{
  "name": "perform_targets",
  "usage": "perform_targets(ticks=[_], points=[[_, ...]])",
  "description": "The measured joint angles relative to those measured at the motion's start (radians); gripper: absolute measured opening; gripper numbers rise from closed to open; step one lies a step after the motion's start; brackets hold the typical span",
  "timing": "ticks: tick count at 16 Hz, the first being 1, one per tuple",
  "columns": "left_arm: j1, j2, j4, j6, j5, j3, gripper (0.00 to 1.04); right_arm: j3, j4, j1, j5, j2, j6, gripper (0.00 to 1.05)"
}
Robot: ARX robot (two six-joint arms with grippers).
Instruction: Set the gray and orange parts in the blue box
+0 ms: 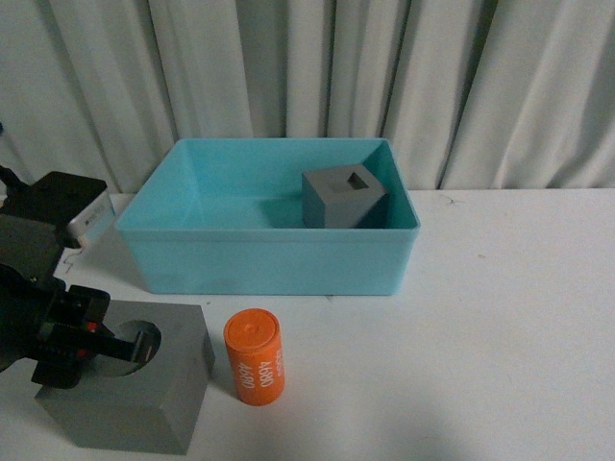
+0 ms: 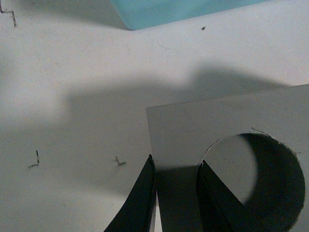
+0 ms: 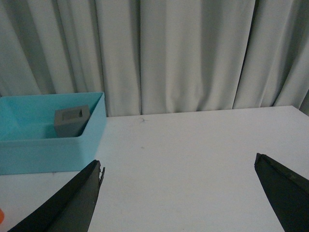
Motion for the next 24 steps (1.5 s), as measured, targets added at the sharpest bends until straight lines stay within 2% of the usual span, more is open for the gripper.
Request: perform_targets(ticks=[2, 6, 8, 9, 10, 13, 17, 24], points=[[0.034, -0.142, -0.101, -0.072, 0.057, 0.067, 0.18, 0.000, 0.000, 0.000, 0.000, 0.000, 0.000, 0.98], [0.043, -0.243, -0.063, -0.121, 0.043, 0.266, 0.18, 0.000, 0.000, 0.000, 0.000, 0.000, 0.000, 0.98], [0.003, -0.164, -0.048, -0.120, 0.016, 0.327, 0.18, 0.000, 0.000, 0.000, 0.000, 0.000, 0.000, 0.98], [-0.042, -0.043, 0.005, -0.100, -0.027, 0.377, 0.18, 0.000, 0.000, 0.000, 0.000, 0.000, 0.000, 0.98], [-0.098, 0.128, 0.079, -0.045, -0.102, 0.537, 0.18, 0.000, 0.000, 0.000, 0.000, 0.000, 0.000, 0.98], [-0.102, 0.302, 0.093, 0.016, -0.157, 0.680, 0.18, 0.000, 0.000, 0.000, 0.000, 0.000, 0.000, 0.98], [-0.076, 0.470, 0.097, 0.096, -0.192, 0.709, 0.18, 0.000, 0.000, 0.000, 0.000, 0.000, 0.000, 0.98], [-0.046, 0.512, 0.139, 0.144, -0.199, 0.720, 0.18, 0.000, 0.000, 0.000, 0.000, 0.000, 0.000, 0.98]])
